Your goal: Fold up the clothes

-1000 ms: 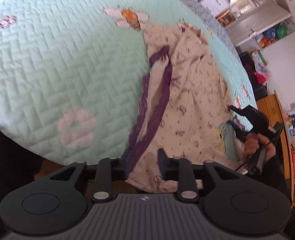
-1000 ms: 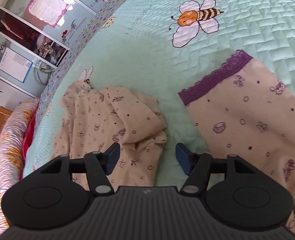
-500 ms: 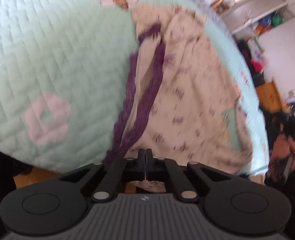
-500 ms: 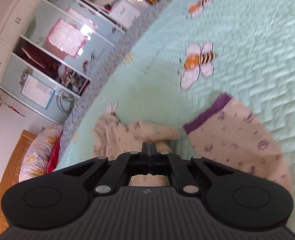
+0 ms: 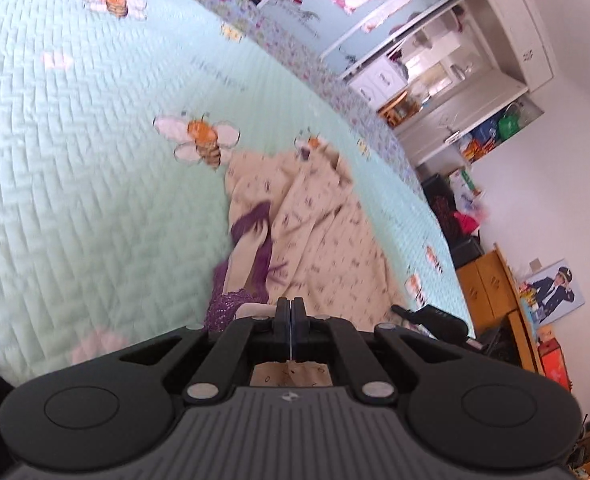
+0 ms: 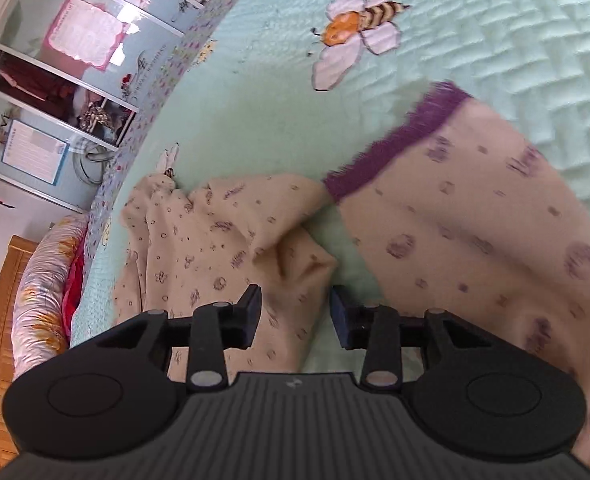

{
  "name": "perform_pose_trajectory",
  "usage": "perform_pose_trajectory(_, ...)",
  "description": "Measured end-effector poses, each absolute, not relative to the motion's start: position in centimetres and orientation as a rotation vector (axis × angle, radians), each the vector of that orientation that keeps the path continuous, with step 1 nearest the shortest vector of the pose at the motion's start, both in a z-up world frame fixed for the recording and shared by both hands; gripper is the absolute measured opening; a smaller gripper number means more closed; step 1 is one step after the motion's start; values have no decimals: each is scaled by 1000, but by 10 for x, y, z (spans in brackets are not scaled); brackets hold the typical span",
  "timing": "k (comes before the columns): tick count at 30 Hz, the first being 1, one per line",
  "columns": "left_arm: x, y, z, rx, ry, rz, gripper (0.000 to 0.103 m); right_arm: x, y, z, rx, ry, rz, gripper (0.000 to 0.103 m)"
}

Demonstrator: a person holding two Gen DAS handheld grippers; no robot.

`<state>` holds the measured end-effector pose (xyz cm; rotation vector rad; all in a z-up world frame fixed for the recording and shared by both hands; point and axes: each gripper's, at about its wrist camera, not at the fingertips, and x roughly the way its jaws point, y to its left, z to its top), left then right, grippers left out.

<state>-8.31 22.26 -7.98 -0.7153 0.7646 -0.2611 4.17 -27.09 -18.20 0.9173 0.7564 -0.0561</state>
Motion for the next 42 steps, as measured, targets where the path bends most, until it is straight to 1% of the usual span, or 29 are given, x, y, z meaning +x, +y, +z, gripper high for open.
perform_pose_trajectory(1, -81, 225, -78, -716, 757, -254, 0, 47, -269, -186, 918, 770, -55, 40)
perform_pose_trajectory(2, -78, 227, -76, -716, 751, -248, 0, 51, -267, -191, 919, 784, -53, 34)
perform_pose_trajectory(3, -76, 229, -74, -716, 744, -241, 0, 55, -266, -192, 918, 788, -49, 9)
perform_pose_trajectory(8, -63, 253, -46, -733, 656, -228, 0, 48, -267, -159, 935, 681, -1, 8)
perform_pose_trajectory(10, -47, 259, -26, -722, 630, -234, 0, 50, -268, -136, 945, 641, 30, 8)
perform_pose_trajectory(12, -19, 257, 5, -680, 602, -241, 0, 65, -267, -108, 933, 615, 60, 8)
perform_pose_trajectory(16, 41, 241, 108, -563, 438, -291, 0, 124, -258, -13, 846, 507, 98, 8)
perform_pose_trajectory(19, 68, 237, 206, -496, 250, -294, 0, 153, -260, 81, 834, 333, 146, 8)
perform_pose_trajectory(21, 74, 240, 261, -474, 149, -298, 0, 162, -266, 138, 833, 221, 173, 8)
perform_pose_trajectory(23, 71, 244, 295, -464, 81, -290, 0, 162, -273, 176, 826, 143, 189, 8)
perform_pose_trajectory(25, 60, 246, 304, -469, 51, -295, 0, 156, -279, 198, 813, 94, 197, 8)
perform_pose_trajectory(28, 48, 238, 261, -469, 137, -321, 0, 136, -285, 186, 765, 110, 186, 8)
perform_pose_trajectory(30, 51, 227, 201, -486, 264, -340, 0, 121, -285, 162, 710, 153, 142, 8)
perform_pose_trajectory(33, 61, 206, 92, -567, 501, -373, 0, 98, -290, 123, 638, 202, 68, 8)
perform_pose_trajectory(34, 62, 196, 57, -581, 577, -362, 0, 88, -297, 111, 639, 213, 33, 8)
perform_pose_trajectory(37, 56, 173, -27, -643, 739, -381, 0, 52, -333, 72, 660, 241, -169, 9)
perform_pose_trajectory(38, 53, 167, -47, -665, 783, -389, 0, 42, -350, 56, 668, 266, -270, 11)
perform_pose_trajectory(39, 53, 163, -63, -680, 815, -395, 0, 32, -366, 39, 674, 307, -383, 15)
perform_pose_trajectory(40, 52, 157, -76, -688, 843, -399, 0, 24, -382, 20, 675, 375, -518, 17)
perform_pose_trajectory(42, 55, 150, -88, -692, 879, -408, 0, 4, -402, -11, 703, 442, -651, 17)
